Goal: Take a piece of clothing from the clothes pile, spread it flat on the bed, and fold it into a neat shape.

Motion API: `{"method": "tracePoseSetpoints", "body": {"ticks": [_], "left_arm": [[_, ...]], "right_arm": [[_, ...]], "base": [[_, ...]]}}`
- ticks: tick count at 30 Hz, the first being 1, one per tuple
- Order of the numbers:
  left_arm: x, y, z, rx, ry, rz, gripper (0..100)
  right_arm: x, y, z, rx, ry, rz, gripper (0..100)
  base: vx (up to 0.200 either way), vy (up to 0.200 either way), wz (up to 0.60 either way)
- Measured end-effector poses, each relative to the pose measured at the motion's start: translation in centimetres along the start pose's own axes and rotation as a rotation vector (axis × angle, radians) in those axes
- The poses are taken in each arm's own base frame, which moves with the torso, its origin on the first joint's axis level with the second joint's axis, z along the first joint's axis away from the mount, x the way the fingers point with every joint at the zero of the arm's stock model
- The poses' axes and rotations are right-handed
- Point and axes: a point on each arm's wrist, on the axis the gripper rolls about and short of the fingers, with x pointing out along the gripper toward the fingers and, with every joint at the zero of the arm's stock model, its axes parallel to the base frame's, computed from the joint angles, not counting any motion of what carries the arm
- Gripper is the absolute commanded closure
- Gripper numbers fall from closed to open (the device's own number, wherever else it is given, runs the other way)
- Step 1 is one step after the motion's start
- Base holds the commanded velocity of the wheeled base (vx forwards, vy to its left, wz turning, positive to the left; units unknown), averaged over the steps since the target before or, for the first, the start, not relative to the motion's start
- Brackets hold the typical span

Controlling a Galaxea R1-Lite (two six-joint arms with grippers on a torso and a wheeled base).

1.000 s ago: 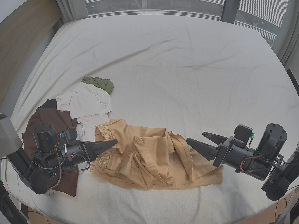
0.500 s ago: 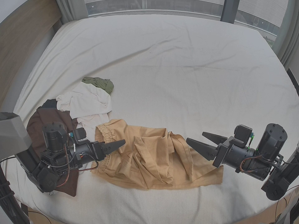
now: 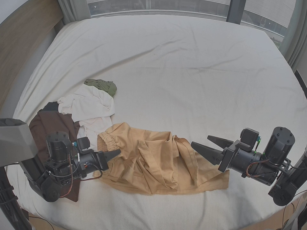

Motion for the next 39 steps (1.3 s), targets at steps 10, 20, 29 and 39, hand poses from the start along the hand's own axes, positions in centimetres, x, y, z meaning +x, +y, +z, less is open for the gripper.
{"method": "tracePoseSetpoints", "body": {"ticks": [10,20,29,39], "left_arm": [[-2.7,0.2,-1.0,-0.006,-0.021,0.027,100],[-3.5,0.2,-1.8,-0.015,-0.003,0.04,100],[-3.4,0.2,-1.8,-0.008,-0.006,0.038,0],[-3.2,0.1,-1.1,0.002,-0.034,0.026,0]], "right_arm": [[0.0,0.1,-0.1,0.0,0.004,0.003,0],[0.0,0.1,-0.1,0.001,0.005,0.003,0],[0.0,0.1,-0.1,0.001,0.006,0.003,0],[0.0,0.1,-0.1,0.001,0.007,0.002,0]], "base": [[0.0,0.0,0.0],[0.0,0.0,0.0],[0.0,0.0,0.0],[0.0,0.0,0.0]]}}
